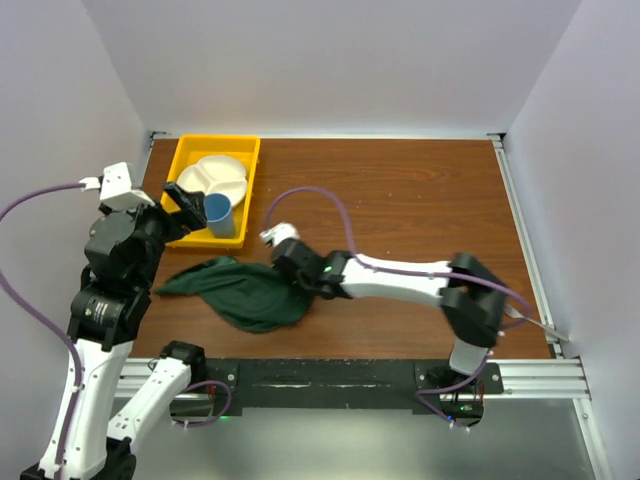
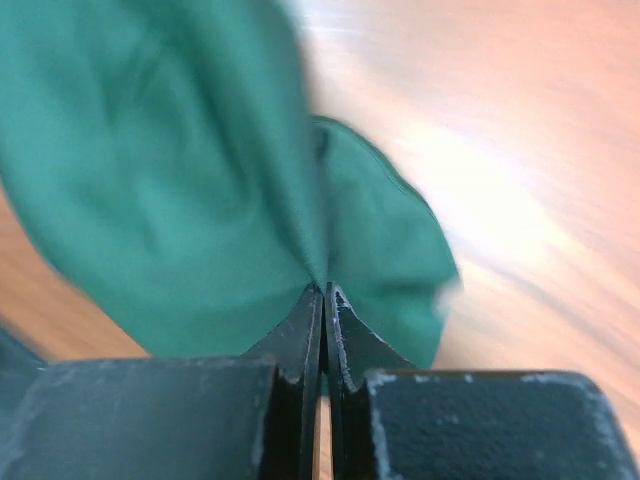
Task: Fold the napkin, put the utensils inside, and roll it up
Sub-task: Move the napkin to the centre of the board
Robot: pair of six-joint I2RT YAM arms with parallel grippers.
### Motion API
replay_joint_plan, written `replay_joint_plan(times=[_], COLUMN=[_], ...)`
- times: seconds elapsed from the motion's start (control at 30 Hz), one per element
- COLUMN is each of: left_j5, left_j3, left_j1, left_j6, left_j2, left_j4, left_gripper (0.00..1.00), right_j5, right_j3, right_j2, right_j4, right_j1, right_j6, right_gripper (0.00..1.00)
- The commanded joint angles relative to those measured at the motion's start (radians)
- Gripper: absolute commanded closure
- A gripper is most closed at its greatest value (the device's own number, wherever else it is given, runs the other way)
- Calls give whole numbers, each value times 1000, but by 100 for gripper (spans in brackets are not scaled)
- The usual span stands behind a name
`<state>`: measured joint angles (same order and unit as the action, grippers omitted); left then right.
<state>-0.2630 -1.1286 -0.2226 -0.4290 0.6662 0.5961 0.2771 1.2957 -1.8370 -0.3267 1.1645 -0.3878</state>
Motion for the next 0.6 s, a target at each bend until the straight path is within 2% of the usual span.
replay_joint_plan(times=[0.0,0.07,0.1,0.13,0.17,0.2,0.23,0.27,0.3,0.43,0.57], left_j5=[171,307,359,428,436,417,348,314,282,173,82], left_j3=[19,82,108,136,180,200,222,265,282,346,413], left_j1=[5,3,2,-9,-50,-81,-115,-179,-205,-277,-325], left_j6=[38,30,24,15,-6,-22,-36,-51,-57,-54,-33], left_j2=[68,131,157,208,231,249,262,263,263,306,371], left_j4=[-8,-27,-57,-77,-96,-101,-114,-140,-150,-167,-191], left_gripper=[1,12,15,19,20,21,21,21,20,18,17], right_j5=[237,189,169,110,87,64,53,91,114,122,-35], right_j3=[-113,-197,-220,-237,-252,-251,-248,-227,-213,-150,-55], right_j2=[252,315,373,390,406,415,423,421,417,331,218], right_j4=[-135,-121,-115,-120,-129,-133,-149,-169,-190,-230,-179], right_j1=[-101,-161,-246,-296,-345,-423,-442,-450,-454,-453,-451], right_j6=[29,38,41,40,32,23,23,20,4,24,60], right_gripper=[100,100,100,96,62,51,40,13,2,2,2])
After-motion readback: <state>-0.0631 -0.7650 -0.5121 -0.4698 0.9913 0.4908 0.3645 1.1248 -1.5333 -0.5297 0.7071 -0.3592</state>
